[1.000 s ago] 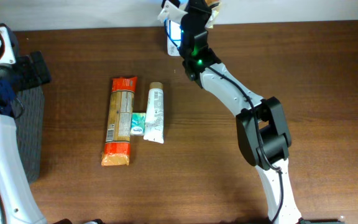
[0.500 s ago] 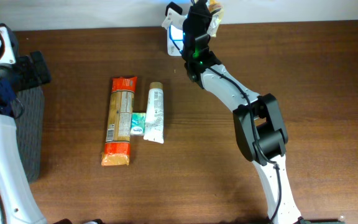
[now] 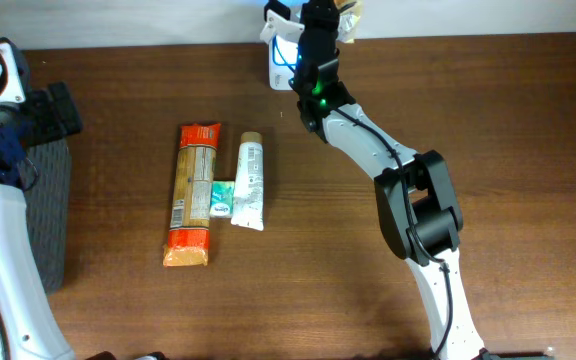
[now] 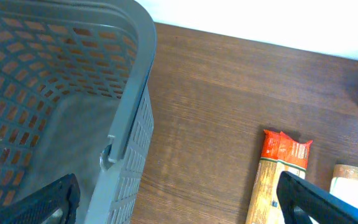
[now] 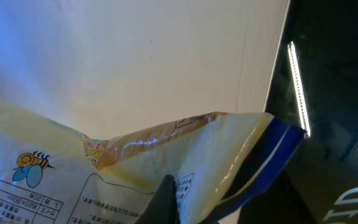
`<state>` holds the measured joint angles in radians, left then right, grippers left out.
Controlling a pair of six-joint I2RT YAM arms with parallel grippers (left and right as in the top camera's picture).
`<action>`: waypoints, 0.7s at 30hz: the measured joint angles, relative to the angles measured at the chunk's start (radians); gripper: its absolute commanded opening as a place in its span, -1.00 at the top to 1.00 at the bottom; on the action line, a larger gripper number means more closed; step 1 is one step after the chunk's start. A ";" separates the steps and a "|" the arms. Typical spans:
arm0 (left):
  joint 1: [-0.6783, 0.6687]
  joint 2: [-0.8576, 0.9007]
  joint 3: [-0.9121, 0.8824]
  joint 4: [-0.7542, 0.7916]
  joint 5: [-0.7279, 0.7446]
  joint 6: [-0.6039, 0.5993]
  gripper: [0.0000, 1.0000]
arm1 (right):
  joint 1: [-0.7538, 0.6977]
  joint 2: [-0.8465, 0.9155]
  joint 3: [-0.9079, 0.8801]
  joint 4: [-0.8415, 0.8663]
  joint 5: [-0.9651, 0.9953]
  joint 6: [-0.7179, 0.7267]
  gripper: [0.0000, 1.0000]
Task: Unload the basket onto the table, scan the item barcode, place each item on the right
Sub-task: 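Hold the snack bag in front of the white scanner with right gripper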
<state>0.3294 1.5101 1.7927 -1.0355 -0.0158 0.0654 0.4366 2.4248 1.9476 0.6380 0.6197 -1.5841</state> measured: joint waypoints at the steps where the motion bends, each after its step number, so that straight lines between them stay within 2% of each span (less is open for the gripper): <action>1: 0.000 0.000 0.000 0.000 0.000 0.000 -0.98 | 0.001 0.000 0.000 0.001 -0.003 -0.008 0.92; 21: 0.000 0.000 0.000 0.000 0.000 0.000 -0.98 | 0.037 0.000 0.000 0.045 -0.042 -0.035 0.92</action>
<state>0.3294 1.5101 1.7927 -1.0351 -0.0158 0.0654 0.4732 2.4248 1.9480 0.6827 0.5774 -1.6196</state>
